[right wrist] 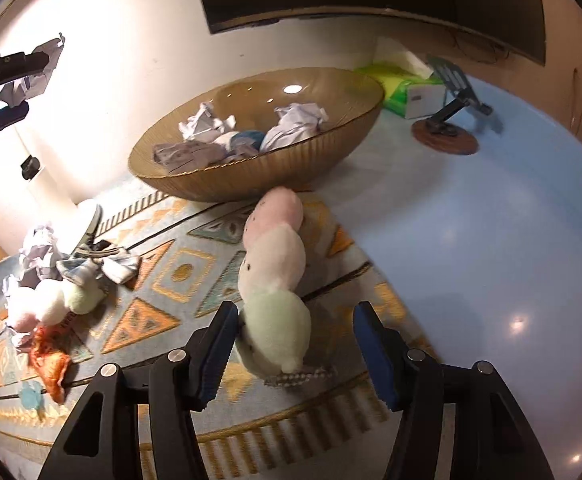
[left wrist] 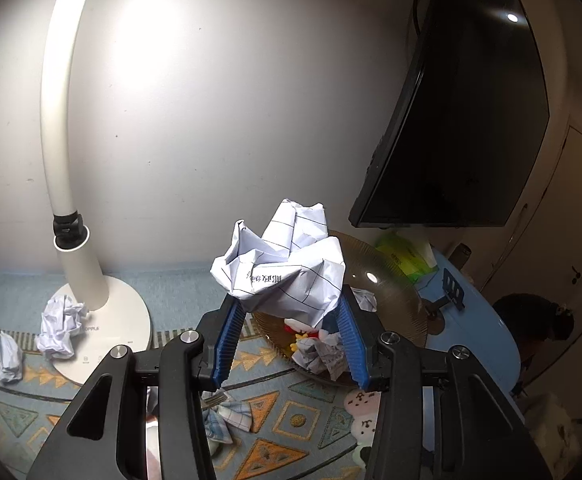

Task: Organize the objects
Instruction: 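Lift the paper ball and the stacked plush and carry both over the amber bowl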

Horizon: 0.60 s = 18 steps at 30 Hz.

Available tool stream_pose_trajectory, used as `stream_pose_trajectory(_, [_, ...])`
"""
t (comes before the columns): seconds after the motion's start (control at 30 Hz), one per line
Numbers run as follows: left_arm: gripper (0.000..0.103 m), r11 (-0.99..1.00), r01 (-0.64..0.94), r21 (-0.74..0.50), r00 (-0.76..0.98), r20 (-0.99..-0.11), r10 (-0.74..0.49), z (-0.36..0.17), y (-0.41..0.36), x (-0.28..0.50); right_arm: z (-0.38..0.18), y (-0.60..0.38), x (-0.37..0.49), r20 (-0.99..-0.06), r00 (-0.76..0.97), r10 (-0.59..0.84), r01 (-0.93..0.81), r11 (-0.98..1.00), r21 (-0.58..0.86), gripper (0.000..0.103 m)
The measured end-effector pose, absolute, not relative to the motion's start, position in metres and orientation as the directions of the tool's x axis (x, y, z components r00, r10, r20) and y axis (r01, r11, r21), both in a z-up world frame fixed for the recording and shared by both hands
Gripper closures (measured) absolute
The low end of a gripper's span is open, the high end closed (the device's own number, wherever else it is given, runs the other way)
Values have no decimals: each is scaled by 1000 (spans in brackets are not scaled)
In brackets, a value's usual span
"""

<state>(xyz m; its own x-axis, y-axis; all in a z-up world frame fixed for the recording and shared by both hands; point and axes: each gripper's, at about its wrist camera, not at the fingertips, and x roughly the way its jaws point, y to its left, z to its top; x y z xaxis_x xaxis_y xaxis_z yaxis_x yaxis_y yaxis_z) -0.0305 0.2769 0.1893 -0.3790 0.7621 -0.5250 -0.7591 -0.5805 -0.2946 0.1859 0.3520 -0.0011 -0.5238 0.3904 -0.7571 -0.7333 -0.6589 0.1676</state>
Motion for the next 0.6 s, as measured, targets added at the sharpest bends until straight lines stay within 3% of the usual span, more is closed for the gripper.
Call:
stream_pose_trajectory(0.07, [60,-577,-758,-303,-374,-523,766,190,274,-33,-9,354,178,-780,-525,342,-721,-666,193,45])
stream_pose_trajectory(0.23, [60,-567,-757,-324,-348,-534,770,183,279,-38,-12,348,173,-764,-514,391,-736,-658,159,45])
stream_pose_trajectory(0.3, [60,-565,-753,-336,-334,-546,769,178,283,-41,-10,350,178,-757,-516,401,-750,-638,174,59])
stream_pose_trajectory(0.33, [60,-565,-753,-339,-326,-554,766,174,286,-42,-8,350,181,-752,-521,405,-753,-632,182,60])
stream_pose_trajectory(0.5, [60,-564,-754,-336,-284,-608,742,153,307,-44,19,345,197,-680,-520,516,-791,-592,156,61])
stream_pose_trajectory(0.6, [60,-569,-756,-323,-273,-635,723,142,318,-43,44,351,209,-617,-564,549,-794,-565,224,61])
